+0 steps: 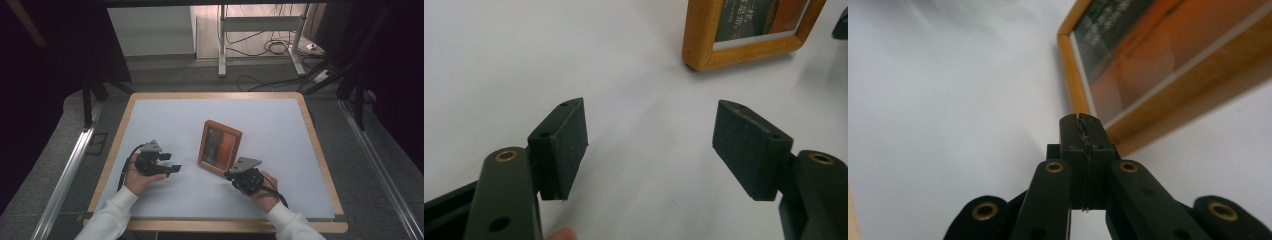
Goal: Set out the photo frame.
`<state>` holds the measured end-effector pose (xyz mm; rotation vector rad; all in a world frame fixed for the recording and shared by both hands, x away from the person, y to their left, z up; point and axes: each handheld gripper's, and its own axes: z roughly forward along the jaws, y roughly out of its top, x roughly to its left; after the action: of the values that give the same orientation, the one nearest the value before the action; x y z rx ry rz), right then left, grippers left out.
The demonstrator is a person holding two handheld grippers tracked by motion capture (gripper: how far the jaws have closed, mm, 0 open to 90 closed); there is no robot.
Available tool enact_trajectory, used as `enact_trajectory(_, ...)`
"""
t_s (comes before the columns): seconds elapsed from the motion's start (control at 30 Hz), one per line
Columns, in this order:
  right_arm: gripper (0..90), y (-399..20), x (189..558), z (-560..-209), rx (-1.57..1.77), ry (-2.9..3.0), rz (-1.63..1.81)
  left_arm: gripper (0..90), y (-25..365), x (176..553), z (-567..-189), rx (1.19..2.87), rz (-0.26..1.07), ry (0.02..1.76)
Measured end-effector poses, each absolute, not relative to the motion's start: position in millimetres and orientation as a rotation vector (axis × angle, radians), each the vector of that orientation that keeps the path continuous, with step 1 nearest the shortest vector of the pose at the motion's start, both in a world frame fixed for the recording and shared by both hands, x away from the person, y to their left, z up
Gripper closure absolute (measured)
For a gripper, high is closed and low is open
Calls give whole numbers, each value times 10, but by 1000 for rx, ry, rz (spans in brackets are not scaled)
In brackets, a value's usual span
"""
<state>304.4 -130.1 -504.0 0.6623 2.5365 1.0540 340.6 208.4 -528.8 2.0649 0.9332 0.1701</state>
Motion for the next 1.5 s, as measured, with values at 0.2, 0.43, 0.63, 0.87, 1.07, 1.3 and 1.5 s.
enact_trajectory(0.2,899,-1183,3078,-5118,636,2558,1041,298,2094,3415,-5290,2062,168,935)
enact_trajectory(0.43,900,-1165,3142,-5249,677,2558,1020,298,2089,3412,-5290,2063,169,931)
enact_trajectory(0.63,900,-1159,3153,-5261,685,2556,1040,298,2083,3413,-5296,2066,168,929)
enact_trajectory(0.87,900,-1165,3171,-5276,696,2566,1052,298,2085,3415,-5300,2067,167,929)
enact_trajectory(1.07,900,-1184,3179,-5278,709,2564,1050,298,2081,3409,-5298,2068,168,926)
enact_trajectory(1.3,900,-1212,3190,-5279,713,2561,1042,299,2096,3408,-5291,2052,186,935)
enact_trajectory(1.5,900,-1284,3214,-5276,737,2548,1041,299,2094,3405,-5289,2054,187,933)
